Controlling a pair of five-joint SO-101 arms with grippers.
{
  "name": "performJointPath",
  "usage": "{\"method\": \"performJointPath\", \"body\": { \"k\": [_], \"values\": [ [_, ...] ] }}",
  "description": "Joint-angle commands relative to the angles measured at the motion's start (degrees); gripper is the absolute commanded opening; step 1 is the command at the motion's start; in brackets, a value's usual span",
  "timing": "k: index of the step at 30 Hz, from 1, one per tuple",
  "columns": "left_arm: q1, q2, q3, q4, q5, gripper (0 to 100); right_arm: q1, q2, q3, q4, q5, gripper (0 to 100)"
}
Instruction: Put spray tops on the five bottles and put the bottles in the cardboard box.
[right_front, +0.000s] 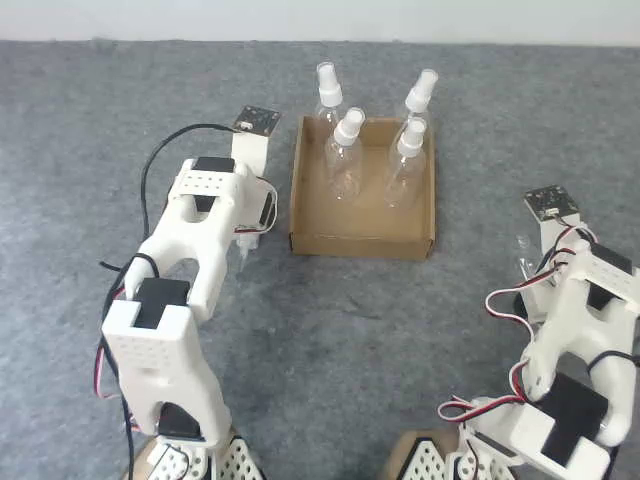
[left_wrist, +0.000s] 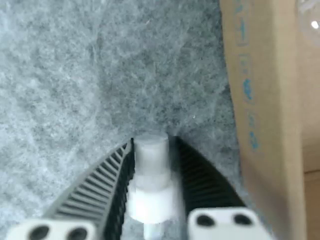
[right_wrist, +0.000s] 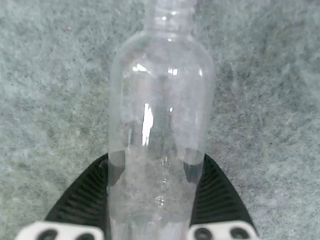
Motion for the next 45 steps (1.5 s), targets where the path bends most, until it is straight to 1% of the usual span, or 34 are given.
{"method": "performJointPath", "body": {
  "k": [1, 5, 9, 11, 14, 16, 19, 23, 25, 27, 31, 35, 41, 45],
  "values": [
    [0.26, -1.23, -1.01, 0.62, -0.35, 1, 0.92, -0.31, -0.35, -0.75, -0.53, 0.6],
    [0.0, -4.75, -0.84, 5.98, -0.35, 1, 1.36, -0.31, 0.79, -0.57, -0.53, 0.7],
    [0.35, -14.86, 4.97, 7.12, 0.0, 1, 1.8, -0.31, 1.58, -0.92, -0.62, 1.4],
    [0.53, -21.98, 8.66, 7.03, 0.53, 1, 1.8, -0.4, 1.49, -0.92, -0.7, 6.1],
    [1.32, -33.14, 14.73, 7.03, 3.16, 1, 1.54, -0.48, 1.41, -0.92, -2.29, 13.5],
    [3.43, -39.47, 19.65, 6.95, 3.6, 1, 1.54, -0.57, 1.41, -0.92, -2.2, 15.5],
    [5.98, -47.38, 27.47, 4.4, 3.6, 1, 1.36, -0.92, 1.41, -0.92, -2.55, 18.3],
    [6.07, -54.15, 34.07, 0.09, 3.43, 1, 0.13, -1.01, 1.41, -0.31, -2.46, 27.5],
    [6.07, -55.91, 35.65, 0.09, 3.34, 1, -1.1, -1.01, 1.32, -0.31, -2.2, 32.4],
    [6.07, -56.62, 36.88, -0.18, 3.34, 1, -2.86, -0.57, -0.44, 1.19, -2.2, 34.1],
    [6.07, -56.62, 37.93, -0.79, 3.25, 1, -5.49, -0.31, -8.7, 9.27, -2.46, 31.4],
    [6.07, -56.62, 38.73, -1.93, 1.93, 1, -5.49, 1.45, -18.73, 14.64, -2.55, 28.6],
    [6.07, -56.7, 39.08, -1.93, 1.76, 1, -5.49, 16.13, -33.41, 21.14, -2.55, 27.5],
    [6.07, -56.7, 39.08, -1.93, 1.76, 1, -5.67, 25.19, -39.74, 23.25, -2.46, 27.4]
  ]
}}
